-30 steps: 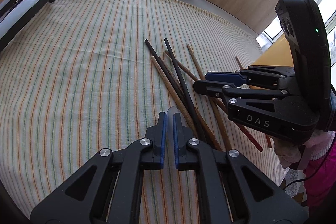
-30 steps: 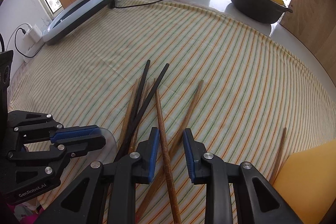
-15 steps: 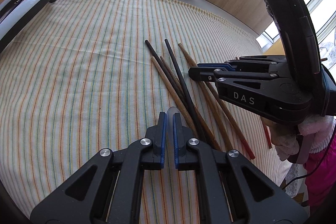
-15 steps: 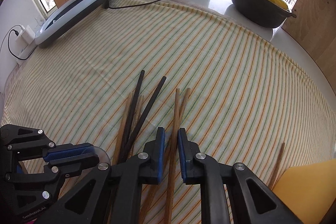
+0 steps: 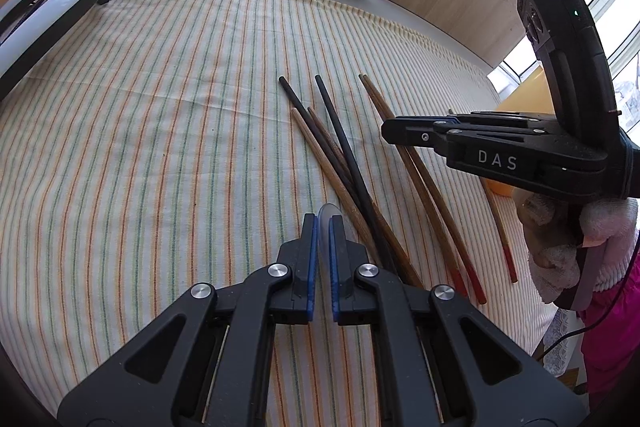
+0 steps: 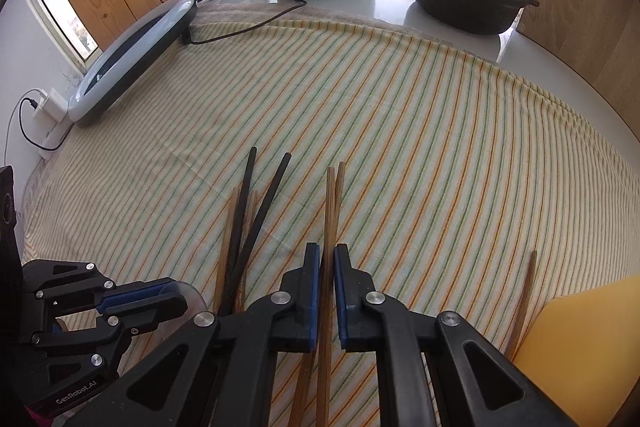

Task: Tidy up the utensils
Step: 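Close the right tool on a wooden chopstick while the left tool holds the clear spoon, then lift the chopstick with the right tool while the left tool lifts the clear spoon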

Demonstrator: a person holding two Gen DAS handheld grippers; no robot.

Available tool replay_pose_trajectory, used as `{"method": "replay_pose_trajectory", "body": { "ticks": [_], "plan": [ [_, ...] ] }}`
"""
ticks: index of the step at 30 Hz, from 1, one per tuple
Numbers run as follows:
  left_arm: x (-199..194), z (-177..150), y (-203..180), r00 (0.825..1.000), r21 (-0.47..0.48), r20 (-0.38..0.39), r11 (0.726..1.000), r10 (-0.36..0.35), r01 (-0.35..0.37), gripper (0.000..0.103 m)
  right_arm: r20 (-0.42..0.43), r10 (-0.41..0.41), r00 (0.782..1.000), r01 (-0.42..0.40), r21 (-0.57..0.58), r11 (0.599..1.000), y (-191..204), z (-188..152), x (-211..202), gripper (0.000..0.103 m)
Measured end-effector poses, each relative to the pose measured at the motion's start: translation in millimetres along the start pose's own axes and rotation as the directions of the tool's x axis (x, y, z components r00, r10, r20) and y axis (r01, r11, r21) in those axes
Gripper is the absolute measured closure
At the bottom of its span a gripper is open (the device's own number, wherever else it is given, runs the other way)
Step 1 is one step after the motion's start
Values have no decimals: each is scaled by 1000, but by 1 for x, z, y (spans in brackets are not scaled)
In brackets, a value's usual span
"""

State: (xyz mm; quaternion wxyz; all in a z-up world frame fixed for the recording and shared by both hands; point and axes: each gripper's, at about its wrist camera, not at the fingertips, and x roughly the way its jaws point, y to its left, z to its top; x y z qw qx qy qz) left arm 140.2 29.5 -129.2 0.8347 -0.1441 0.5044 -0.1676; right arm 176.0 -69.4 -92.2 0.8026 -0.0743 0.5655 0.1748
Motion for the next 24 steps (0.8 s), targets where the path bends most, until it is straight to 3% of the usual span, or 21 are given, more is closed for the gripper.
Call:
{"method": "replay_pose_trajectory", "body": {
  "ticks": [6,12,15,24],
  "plan": [
    [-1,-1,0,1000,2,2,1000,2,-2,100,-33,-8,999,8,17,1000,-5,-1,8,94],
    [-3,-3,1,1000,-2,5,1000,3,-3,100,-30,44,999,-41,112,993,-21,-2,3,93],
    [-3,-3,2,1000,-4,5,1000,3,-3,100,-36,8,999,-4,107,994,-26,-4,1,93],
    [-4,-2,1,1000,-2,2,1000,6,-6,100,-50,-1,999,6,102,995,-28,-2,5,94]
  ]
}}
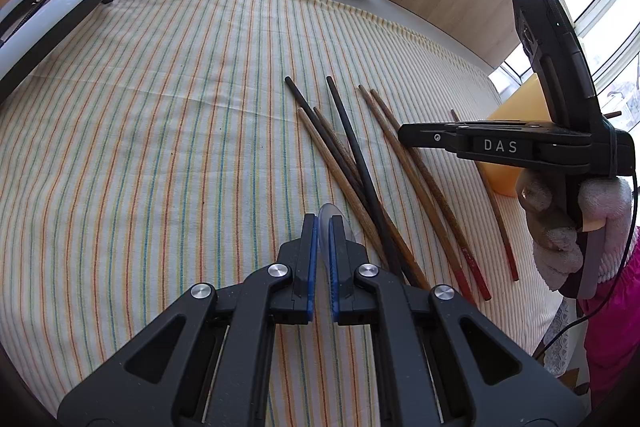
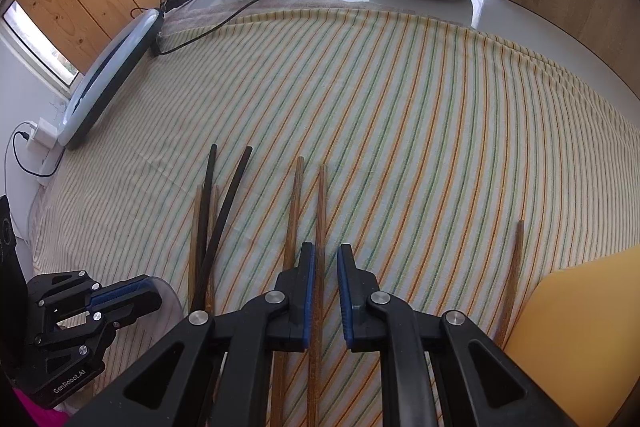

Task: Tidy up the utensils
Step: 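Lift the chopstick with the right tool while the left tool lifts the clear spoon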

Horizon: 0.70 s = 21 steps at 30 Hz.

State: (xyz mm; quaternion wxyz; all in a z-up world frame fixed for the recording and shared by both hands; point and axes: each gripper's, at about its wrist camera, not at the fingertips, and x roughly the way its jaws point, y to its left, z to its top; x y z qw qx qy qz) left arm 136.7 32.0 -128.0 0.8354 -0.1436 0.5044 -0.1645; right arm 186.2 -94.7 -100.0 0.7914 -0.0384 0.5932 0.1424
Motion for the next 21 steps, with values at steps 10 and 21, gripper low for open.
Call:
{"method": "replay_pose_trajectory", "body": {
  "ticks": [10,21],
  "plan": [
    [5,2,1,1000,-22,-16,1000,-22,22,99,10,-65,998,65,-18,998,10,9,4,100],
    [-32,7,10,998,-39,61,999,2,0,103,118,1,993,-4,22,1000,11,-5,-44,101]
  ]
}}
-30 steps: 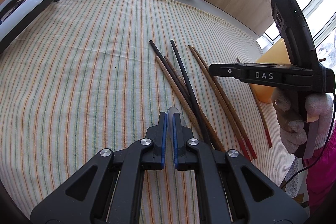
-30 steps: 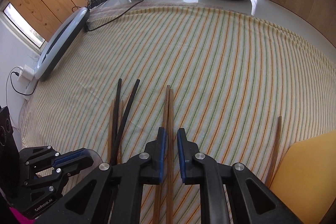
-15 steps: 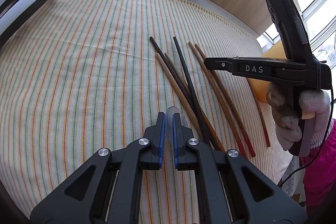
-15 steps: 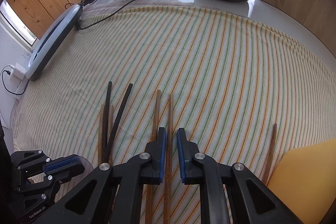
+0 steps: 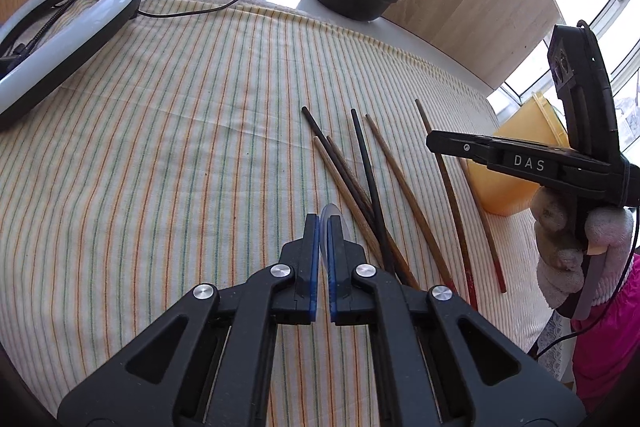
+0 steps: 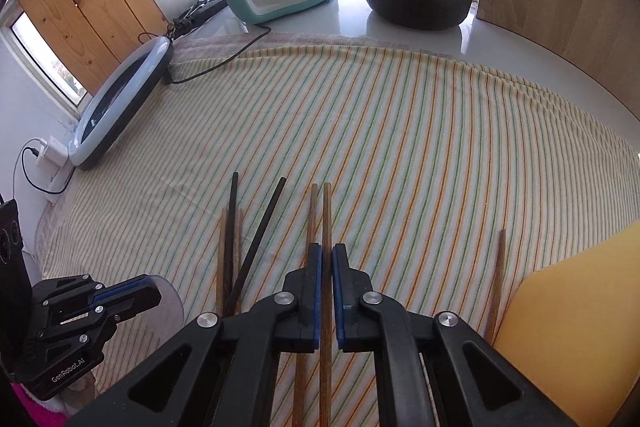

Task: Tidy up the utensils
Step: 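Lift the chopstick with the right tool while the left tool lifts the clear spoon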

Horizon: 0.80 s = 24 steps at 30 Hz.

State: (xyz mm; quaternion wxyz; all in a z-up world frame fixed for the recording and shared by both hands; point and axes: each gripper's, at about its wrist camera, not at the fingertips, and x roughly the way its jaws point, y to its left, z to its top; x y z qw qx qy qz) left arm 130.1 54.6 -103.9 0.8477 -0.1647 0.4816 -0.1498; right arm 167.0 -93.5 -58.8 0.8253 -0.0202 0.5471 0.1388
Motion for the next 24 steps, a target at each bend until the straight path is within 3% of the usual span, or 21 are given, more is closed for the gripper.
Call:
{"method": "replay_pose_trajectory", "body": {
  "ticks": [8,11,13,14,15,22,23,24],
  "plan": [
    [-33,11,-7,997,49,80,998,21,-25,103,127,31,991,-30,-9,1000,5,-14,-55,101],
    [-24,13,-4,1000,60,25,998,14,-15,103,151,41,988,-39,-12,999,6,-19,-67,101],
    [-10,15,4,999,29,-46,999,20,-19,93,156,46,987,-45,-13,999,6,-21,-71,101],
    [-4,13,11,997,5,-70,1000,16,-16,81,157,47,986,-45,-14,999,6,-23,-72,101],
    [0,11,16,997,-8,-78,1000,8,-9,79,158,47,986,-45,-16,999,7,-24,-73,101],
    [24,3,26,994,-59,-98,997,-47,42,79,148,53,988,-55,9,998,-1,-31,-69,101],
    [26,1,24,994,-57,-97,997,-50,45,81,147,53,988,-56,13,998,-2,-31,-68,101],
    [27,0,23,994,-53,-93,997,-56,51,88,148,53,988,-56,16,998,-2,-31,-68,101]
  ]
}}
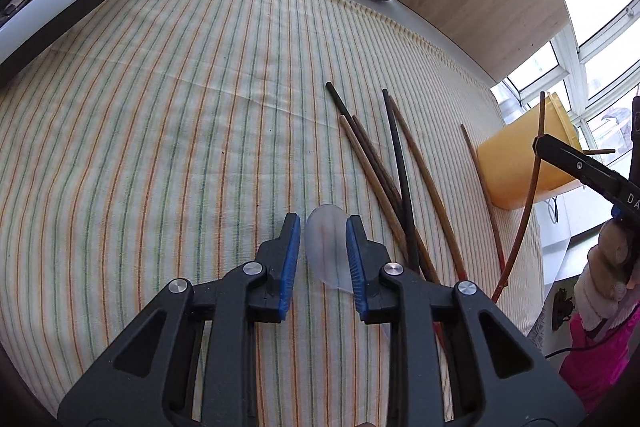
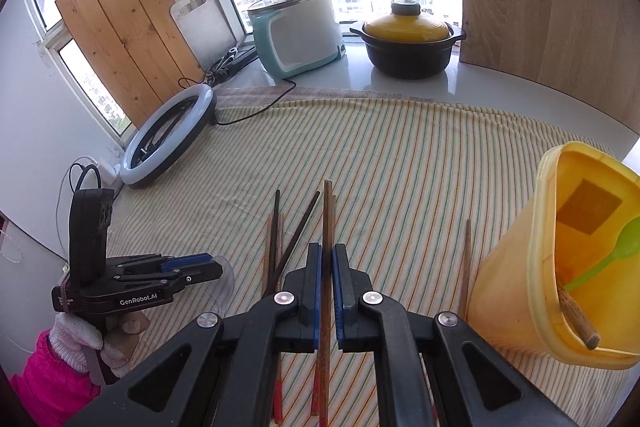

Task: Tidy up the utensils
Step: 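Lift the chopstick with the right tool while the left tool lifts the clear spoon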

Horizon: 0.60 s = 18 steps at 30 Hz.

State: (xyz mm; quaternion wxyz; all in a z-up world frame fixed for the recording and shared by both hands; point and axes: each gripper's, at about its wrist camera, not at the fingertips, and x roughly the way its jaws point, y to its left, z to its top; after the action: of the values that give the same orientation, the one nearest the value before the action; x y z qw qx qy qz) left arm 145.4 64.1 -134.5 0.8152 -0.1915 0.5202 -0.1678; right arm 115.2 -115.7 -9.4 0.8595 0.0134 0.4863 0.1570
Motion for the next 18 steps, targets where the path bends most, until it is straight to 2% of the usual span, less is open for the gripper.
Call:
{"method": "replay_pose_trajectory", "body": {
  "ticks": [2,9,18],
  "plan": [
    [4,-2,-4,1000,8,-5,1000,-6,6,100,3,1,1000,-1,5,1000,-1,0,0,101],
    [-1,-1,-10,999,3,40,1000,11,-11,101,23,-3,1000,3,17,1000,-4,-2,-10,101],
    [-49,10,-25,984,63,166,995,61,-72,103,118,-7,993,5,19,1000,-2,-3,-48,101]
  ]
}}
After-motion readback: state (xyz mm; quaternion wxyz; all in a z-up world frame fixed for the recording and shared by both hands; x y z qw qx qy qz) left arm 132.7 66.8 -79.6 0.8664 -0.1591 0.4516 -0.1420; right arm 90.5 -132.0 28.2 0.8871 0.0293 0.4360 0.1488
